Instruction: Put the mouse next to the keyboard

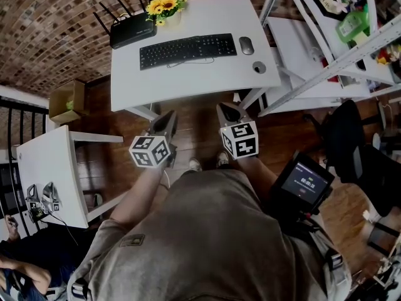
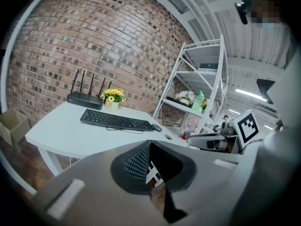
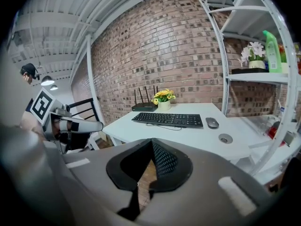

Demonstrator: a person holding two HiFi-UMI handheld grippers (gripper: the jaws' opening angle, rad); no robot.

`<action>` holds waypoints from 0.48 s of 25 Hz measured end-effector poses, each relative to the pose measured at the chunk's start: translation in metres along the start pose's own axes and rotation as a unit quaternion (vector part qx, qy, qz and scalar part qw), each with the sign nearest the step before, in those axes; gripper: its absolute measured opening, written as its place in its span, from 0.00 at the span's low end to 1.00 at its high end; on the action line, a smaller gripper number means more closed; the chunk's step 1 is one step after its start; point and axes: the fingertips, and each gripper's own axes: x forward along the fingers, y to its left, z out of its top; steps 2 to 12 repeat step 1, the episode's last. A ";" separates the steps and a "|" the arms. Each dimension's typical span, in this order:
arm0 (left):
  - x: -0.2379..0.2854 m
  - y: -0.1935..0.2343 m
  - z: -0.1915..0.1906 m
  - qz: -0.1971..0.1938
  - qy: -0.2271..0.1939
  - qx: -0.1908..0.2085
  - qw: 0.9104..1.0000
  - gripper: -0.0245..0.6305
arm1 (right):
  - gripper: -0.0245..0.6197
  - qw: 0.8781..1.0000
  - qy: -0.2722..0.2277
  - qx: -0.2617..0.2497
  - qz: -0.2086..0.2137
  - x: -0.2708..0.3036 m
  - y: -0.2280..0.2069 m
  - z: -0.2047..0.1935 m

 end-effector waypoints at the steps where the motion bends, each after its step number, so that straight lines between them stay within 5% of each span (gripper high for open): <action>1: 0.000 0.000 0.001 -0.001 0.000 0.001 1.000 0.04 | 0.06 1.000 0.000 -0.001 0.000 0.000 0.001 0.000; 12: 0.000 0.000 0.001 -0.001 0.000 0.001 1.000 0.04 | 0.06 1.000 0.000 -0.001 0.000 0.000 0.001 0.000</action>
